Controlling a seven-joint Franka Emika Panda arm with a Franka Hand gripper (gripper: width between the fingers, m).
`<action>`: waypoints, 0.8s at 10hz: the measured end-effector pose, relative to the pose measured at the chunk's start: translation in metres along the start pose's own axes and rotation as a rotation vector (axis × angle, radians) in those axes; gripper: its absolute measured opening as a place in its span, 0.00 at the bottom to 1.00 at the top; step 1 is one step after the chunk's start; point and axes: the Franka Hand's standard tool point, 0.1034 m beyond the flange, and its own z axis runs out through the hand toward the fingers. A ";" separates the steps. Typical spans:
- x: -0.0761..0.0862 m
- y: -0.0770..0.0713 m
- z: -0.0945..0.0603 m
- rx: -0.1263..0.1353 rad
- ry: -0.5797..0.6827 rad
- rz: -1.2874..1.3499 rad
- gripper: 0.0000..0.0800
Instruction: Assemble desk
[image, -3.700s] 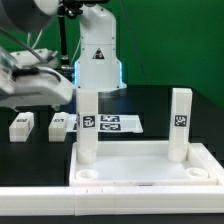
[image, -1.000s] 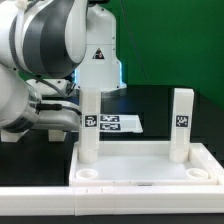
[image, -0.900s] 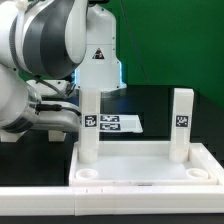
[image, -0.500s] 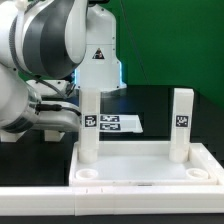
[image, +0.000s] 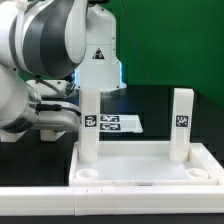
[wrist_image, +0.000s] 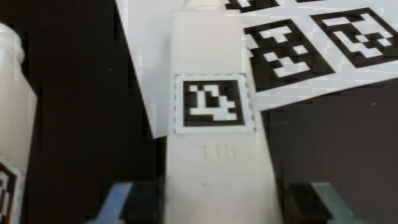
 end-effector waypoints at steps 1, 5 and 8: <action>0.000 0.000 0.000 0.000 0.000 0.000 0.36; -0.001 0.000 -0.001 0.001 -0.001 -0.002 0.36; -0.058 -0.002 -0.041 0.064 -0.002 -0.029 0.36</action>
Offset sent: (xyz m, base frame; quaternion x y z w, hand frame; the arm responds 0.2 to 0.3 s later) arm 0.0000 0.0000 0.0000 0.0000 0.0000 0.0000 1.0000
